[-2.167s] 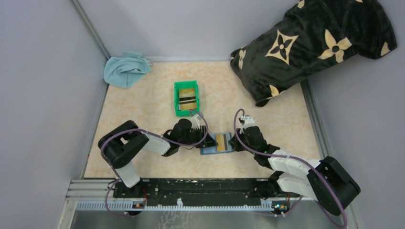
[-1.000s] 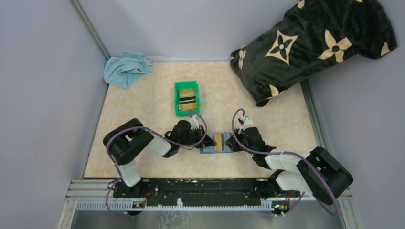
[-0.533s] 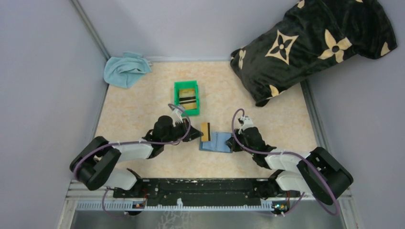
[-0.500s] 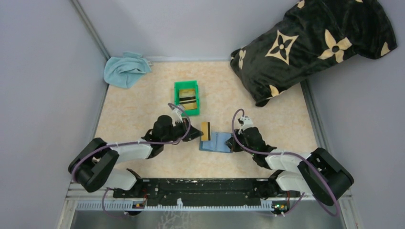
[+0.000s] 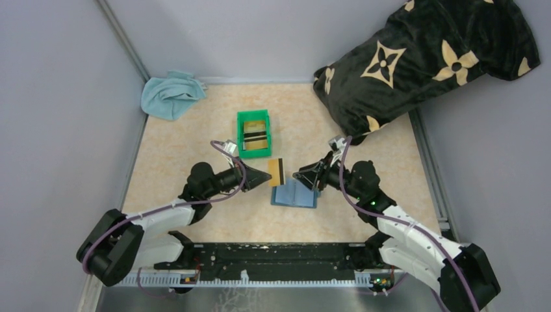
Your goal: Take the credit cards out of the card holder
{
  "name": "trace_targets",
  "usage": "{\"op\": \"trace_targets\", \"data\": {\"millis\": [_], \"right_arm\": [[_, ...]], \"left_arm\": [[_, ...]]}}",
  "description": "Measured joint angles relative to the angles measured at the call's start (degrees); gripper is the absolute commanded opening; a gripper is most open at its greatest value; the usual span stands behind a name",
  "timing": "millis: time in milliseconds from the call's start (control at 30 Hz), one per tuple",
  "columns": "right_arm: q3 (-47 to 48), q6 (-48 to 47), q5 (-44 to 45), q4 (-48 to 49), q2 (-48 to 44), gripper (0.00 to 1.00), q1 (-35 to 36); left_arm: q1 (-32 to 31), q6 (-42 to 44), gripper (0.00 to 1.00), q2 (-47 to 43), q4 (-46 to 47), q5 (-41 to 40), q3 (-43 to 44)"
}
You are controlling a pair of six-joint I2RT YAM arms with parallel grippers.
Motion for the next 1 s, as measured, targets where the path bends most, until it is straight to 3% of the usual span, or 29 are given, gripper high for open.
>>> {"op": "trace_targets", "data": {"millis": [400, 567, 867, 1000], "right_arm": [[0.7, 3.8, -14.6, 10.7, 4.5, 0.35, -0.4], [0.7, 4.8, -16.9, 12.3, 4.6, 0.25, -0.4], [0.6, 6.2, -20.0, 14.6, 5.6, 0.24, -0.4], [0.5, 6.3, -20.5, 14.6, 5.6, 0.18, -0.4]], "left_arm": [[0.1, -6.1, 0.0, -0.3, 23.0, 7.0, -2.8], [0.1, -8.0, 0.0, 1.8, 27.7, 7.9, -3.5], [0.1, -9.6, 0.0, 4.6, 31.2, 8.1, -3.5], [0.1, -9.9, 0.0, 4.9, 31.4, 8.3, -3.5]]}}
